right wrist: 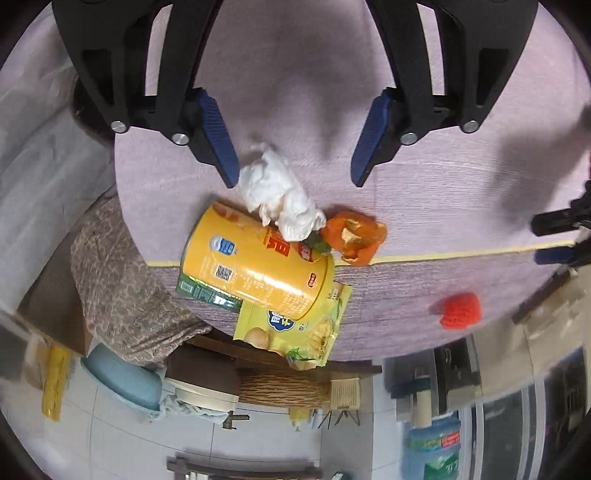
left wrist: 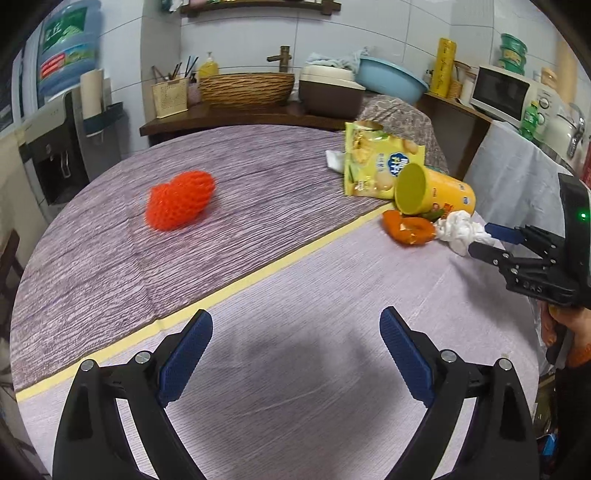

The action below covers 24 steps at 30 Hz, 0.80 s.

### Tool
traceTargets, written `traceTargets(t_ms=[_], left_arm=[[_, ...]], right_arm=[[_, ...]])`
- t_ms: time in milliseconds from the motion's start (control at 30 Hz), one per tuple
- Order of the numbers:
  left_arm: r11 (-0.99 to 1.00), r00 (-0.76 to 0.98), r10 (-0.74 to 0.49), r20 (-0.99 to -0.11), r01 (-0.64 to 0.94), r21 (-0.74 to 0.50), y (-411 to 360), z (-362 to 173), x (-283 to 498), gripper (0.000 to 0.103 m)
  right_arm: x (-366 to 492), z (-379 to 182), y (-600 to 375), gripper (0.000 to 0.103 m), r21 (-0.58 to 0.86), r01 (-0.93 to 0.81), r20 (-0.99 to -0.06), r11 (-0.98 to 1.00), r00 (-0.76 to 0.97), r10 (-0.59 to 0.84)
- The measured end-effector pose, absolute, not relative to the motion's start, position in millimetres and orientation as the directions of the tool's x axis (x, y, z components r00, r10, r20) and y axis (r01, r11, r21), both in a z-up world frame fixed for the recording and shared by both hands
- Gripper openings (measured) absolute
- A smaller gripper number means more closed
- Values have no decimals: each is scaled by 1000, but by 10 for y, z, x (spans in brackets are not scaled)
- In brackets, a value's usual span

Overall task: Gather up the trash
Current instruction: 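Grasp the white crumpled tissue with the right tool, then grasp the orange peel with the left tool while the right tool holds the tissue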

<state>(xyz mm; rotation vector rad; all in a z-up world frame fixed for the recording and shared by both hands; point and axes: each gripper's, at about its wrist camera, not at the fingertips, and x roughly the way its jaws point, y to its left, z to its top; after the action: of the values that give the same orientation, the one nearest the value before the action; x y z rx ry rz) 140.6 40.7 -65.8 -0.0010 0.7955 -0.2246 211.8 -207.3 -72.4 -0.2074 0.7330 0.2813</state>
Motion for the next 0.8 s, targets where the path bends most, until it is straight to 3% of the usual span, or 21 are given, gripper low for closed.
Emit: traceTargets(t_ms=[167,233,300,700,733,800], left_arm=[[979,677,-191,-711,181,-90,539,-684,1443,91],[978,673,-203,-711,180,-108,577,-689,1475,91],[976,673,-214,-708,184,-120,592,-696,1476,91],[960,689,-256,-678,264,-94,269,-601,1548,90],[955,692,-265,-671,284,-84,175,-584,1546,89],[945,694,-287,-661,320,-75,13,-561,1542,75]], right_arm=[[2277,-841,-2054,46,-154,-319,-711,935,693,119],[2298,-884,-2068,31,-152,-321,-722,935,682,116],[2261,-869,-2091,28,-135,-315,-718,939,684,127],[1754,-634,-2262,26,-34,-265,-660,964,730,177],[1723,-619,-2291,26,-25,-255,-655,967,735,177],[1668,-605,-2339,26,-8,-235,-650,972,740,174]])
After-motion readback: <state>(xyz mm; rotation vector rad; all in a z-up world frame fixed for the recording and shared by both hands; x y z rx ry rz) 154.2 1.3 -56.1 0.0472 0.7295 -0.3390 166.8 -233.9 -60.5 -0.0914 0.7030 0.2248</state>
